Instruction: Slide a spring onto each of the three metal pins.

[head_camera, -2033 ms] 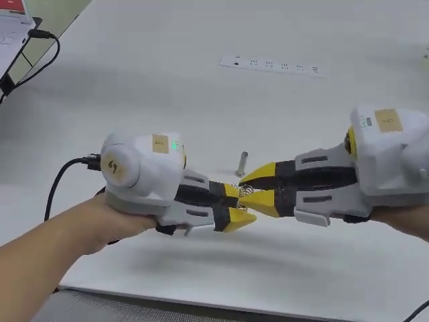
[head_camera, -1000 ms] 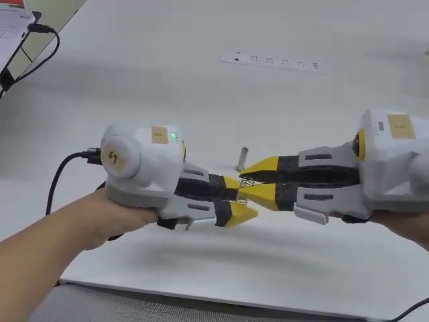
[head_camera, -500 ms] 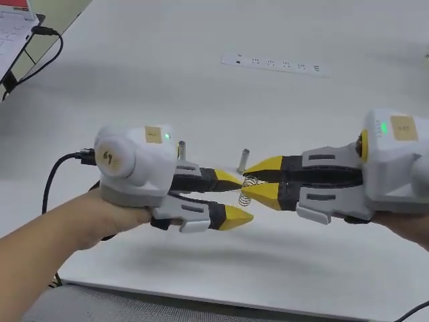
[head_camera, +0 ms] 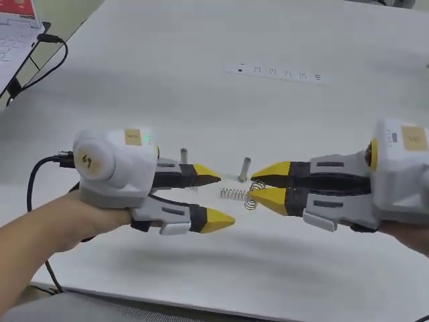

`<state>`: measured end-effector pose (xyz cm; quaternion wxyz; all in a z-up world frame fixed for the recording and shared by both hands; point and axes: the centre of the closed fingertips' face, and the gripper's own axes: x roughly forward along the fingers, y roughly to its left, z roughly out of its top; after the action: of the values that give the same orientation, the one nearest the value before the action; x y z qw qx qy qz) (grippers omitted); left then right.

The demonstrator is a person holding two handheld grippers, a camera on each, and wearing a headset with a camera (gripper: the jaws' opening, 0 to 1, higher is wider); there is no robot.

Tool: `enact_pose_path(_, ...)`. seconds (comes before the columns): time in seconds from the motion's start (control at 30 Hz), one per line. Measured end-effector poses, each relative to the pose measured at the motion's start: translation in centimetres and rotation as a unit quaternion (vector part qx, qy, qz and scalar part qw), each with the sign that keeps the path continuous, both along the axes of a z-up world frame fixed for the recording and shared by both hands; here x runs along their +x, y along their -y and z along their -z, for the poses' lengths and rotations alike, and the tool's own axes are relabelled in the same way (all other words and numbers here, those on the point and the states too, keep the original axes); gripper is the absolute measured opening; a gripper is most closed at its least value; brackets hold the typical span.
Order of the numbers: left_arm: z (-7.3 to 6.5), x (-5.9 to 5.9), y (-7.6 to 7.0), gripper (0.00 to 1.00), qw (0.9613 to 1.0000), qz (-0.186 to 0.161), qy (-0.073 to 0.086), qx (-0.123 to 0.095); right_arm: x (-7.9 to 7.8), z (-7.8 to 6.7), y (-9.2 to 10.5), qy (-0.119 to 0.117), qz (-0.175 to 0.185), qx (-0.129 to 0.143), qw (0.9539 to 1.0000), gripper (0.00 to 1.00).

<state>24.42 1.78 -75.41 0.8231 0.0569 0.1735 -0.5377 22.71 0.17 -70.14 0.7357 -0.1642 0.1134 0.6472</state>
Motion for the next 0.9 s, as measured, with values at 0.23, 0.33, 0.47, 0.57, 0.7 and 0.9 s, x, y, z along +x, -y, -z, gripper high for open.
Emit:
enact_pose_path(0.23,0.6,0.2,-1.6,0.45,0.9997,-0.014,0.006,0.018,0.3,0.0,0.2,0.002,0.006,0.000,1.0000,0.07)
enact_pose_path(0.33,0.8,0.4,-2.6,0.47,0.9994,-0.029,0.003,0.017,0.5,0.1,0.4,0.002,0.009,-0.002,1.0000,0.07)
enact_pose_path(0.47,0.8,0.5,-3.8,0.49,0.9989,-0.043,0.001,0.018,0.7,0.2,0.7,0.002,0.014,-0.003,0.9999,0.07)
enact_pose_path(0.57,0.6,0.5,-4.7,0.52,0.9985,-0.053,-0.001,0.014,0.8,0.3,0.8,0.003,0.017,-0.004,0.9998,0.07)
enact_pose_path(0.7,0.8,0.6,-5.6,0.55,0.9977,-0.066,-0.003,0.016,0.9,0.3,1.0,0.004,0.022,-0.004,0.9997,0.07)
enact_pose_path(0.9,0.9,0.6,-6.4,0.66,0.9963,-0.085,-0.005,0.014,1.3,0.4,1.6,0.004,0.033,-0.006,0.9994,0.07)
